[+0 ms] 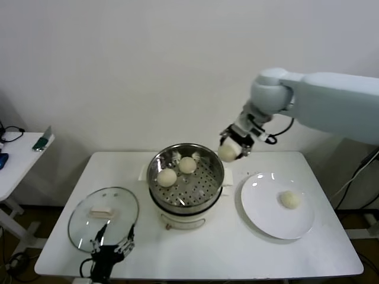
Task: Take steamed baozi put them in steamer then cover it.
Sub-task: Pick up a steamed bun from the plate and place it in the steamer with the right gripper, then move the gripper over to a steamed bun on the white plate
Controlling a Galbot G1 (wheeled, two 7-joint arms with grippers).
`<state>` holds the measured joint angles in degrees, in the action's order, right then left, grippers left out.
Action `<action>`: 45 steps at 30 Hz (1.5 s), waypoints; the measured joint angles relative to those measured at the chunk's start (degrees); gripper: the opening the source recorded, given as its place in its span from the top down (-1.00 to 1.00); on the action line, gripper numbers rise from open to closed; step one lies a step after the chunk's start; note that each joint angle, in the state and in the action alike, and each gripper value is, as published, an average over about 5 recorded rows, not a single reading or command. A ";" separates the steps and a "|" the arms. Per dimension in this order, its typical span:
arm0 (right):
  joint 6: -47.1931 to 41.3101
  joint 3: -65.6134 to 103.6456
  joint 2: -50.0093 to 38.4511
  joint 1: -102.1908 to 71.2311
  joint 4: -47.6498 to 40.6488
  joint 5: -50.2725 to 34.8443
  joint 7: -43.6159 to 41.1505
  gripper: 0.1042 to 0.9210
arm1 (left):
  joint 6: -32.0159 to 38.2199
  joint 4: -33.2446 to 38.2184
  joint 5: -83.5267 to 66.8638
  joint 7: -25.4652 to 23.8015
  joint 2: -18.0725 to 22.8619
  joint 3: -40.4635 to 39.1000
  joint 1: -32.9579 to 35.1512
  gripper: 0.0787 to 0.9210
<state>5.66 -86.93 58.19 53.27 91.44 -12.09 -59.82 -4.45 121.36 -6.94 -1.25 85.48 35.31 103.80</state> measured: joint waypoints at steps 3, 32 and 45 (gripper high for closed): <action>1.44 0.19 3.19 -1.60 0.98 1.69 0.74 -0.39 | 0.09 0.03 -0.18 0.06 -0.10 0.38 0.16 -0.77; 7.48 0.57 14.64 -15.92 -5.79 16.64 5.25 -0.73 | 0.48 0.08 -0.22 0.29 0.12 0.89 0.52 -0.77; 7.10 -1.44 6.88 -5.72 -10.36 0.98 0.02 -0.76 | 1.21 -0.22 0.14 0.48 -0.38 1.05 0.52 -0.77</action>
<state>12.76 -88.37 65.07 47.55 81.08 -11.11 -59.80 -3.25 121.14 -6.80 -0.77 85.10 36.36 104.31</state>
